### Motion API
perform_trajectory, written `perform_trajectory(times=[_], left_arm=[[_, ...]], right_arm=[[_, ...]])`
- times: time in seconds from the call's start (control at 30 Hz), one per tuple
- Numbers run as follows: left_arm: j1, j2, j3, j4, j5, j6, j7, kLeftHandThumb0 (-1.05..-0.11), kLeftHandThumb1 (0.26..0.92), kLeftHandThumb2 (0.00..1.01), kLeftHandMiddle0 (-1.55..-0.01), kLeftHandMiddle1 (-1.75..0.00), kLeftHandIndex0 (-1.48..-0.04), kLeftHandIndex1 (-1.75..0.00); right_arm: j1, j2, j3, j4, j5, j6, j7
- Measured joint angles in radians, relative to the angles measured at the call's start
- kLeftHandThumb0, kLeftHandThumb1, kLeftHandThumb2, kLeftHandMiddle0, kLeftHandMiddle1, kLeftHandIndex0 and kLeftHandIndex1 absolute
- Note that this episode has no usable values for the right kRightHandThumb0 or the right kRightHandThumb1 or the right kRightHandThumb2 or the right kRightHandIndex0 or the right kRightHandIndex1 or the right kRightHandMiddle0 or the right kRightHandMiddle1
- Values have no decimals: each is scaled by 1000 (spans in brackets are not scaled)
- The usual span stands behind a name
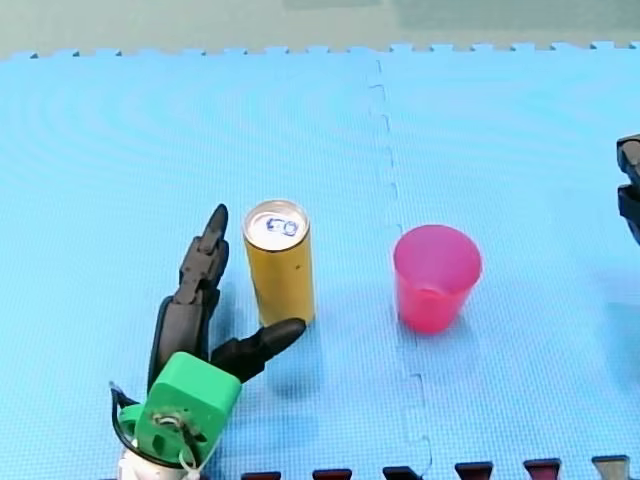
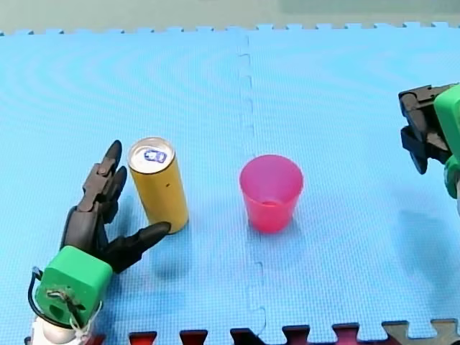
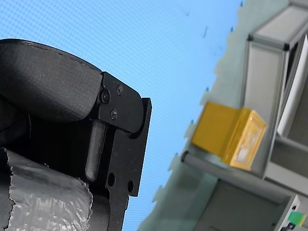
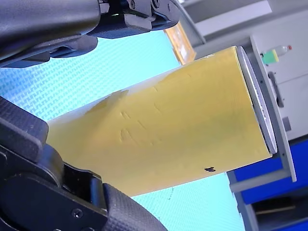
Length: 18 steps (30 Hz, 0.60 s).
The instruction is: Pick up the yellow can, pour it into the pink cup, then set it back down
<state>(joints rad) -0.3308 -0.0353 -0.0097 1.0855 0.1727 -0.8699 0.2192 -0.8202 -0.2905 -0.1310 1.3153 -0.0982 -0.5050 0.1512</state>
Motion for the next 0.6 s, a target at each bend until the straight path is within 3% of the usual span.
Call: perform_trajectory(times=[0.6], left_arm=[[-6, -1, -1, 1, 0, 15, -5, -958, 716, 0, -245, 0, -159, -1]], right_arm=[[0, 0, 1, 0, -1, 0, -11]])
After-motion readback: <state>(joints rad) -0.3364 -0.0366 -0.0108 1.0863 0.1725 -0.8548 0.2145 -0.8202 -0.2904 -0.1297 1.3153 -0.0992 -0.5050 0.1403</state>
